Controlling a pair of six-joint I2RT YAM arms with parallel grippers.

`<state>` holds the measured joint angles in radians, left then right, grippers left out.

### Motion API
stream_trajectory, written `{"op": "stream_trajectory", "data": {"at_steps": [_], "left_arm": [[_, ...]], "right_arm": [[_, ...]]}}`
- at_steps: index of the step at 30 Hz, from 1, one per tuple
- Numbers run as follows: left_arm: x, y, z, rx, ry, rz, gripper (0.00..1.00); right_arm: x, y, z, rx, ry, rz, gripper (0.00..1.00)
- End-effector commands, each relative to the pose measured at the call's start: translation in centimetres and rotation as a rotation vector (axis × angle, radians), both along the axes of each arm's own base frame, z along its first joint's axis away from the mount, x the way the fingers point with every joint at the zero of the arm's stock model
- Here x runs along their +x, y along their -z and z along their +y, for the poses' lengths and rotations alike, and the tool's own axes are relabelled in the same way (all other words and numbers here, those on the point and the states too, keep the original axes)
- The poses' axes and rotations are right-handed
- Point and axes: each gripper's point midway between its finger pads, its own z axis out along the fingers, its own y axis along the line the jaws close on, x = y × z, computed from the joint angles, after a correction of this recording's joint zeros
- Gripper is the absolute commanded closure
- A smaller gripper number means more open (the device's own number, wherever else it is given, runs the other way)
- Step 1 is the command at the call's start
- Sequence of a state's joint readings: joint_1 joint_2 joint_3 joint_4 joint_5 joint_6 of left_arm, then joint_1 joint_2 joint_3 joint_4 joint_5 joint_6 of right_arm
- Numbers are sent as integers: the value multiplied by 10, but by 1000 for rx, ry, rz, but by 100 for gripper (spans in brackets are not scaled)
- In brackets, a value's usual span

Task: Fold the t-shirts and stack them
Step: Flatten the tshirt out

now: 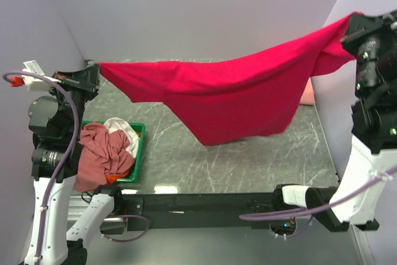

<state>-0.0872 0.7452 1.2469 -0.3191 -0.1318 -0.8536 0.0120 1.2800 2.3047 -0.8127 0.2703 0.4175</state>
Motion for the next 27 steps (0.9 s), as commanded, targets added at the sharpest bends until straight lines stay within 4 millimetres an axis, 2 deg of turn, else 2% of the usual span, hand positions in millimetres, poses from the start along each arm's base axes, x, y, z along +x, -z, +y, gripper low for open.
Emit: {"op": "stream_trajectory", "data": {"at_steps": [1,2,4,5,6,7,8,9,10,12,14,15,16,17,19,20,21,22,23,24,25,26,27], "left_arm": [[1,9,-3,-12,18,2,99],[5,23,-1,-20,6,38,99],[7,39,5,-42,-30,78,99],[10,59,12,-52,-70,136,99],[11,66,13,-49,-77,152,99],[12,74,14,-45,-84,168,99],[15,91,18,-41,-106,210,99],[15,104,19,-43,-118,252,99],[16,112,21,-39,-126,273,99],[17,135,24,-30,-150,335,99],[19,154,26,-24,-159,386,99],[20,163,24,-21,-153,415,99],[24,171,22,-17,-143,444,99],[26,179,19,-14,-127,468,99],[32,190,10,-19,-81,507,99],[34,198,6,-26,-65,524,99],[36,203,4,-30,-53,534,99],[37,209,0,-39,-34,539,99],[38,211,-2,-51,-29,538,99],[39,214,-3,-54,-21,542,99],[39,219,-4,-57,-17,551,99],[40,221,-4,-61,-16,549,99],[41,224,-4,-60,-18,554,99]], "right_arm": [[97,29,11,-16,-62,73,100],[114,36,14,-9,-78,86,100],[148,52,27,5,-136,114,100],[184,79,33,5,-149,172,100],[195,77,47,-1,-181,166,100],[210,87,56,-9,-197,189,100],[240,120,70,-19,-218,257,100],[247,120,90,-42,-250,253,100],[267,145,103,-50,-264,296,100],[279,166,130,-67,-299,329,100],[294,194,142,-72,-305,370,99],[298,207,146,-67,-316,397,93],[305,227,152,-66,-329,439,67],[303,240,156,-59,-352,487,57],[295,257,156,-63,-355,555,45],[285,287,156,-79,-352,650,44],[276,299,156,-82,-353,689,44],[260,284,154,-75,-365,665,43],[244,331,153,-66,-377,774,43],[230,341,156,-53,-412,798,42],[211,330,154,-44,-424,777,42],[190,372,152,-26,-427,881,41],[176,385,151,-16,-437,917,41]]}}
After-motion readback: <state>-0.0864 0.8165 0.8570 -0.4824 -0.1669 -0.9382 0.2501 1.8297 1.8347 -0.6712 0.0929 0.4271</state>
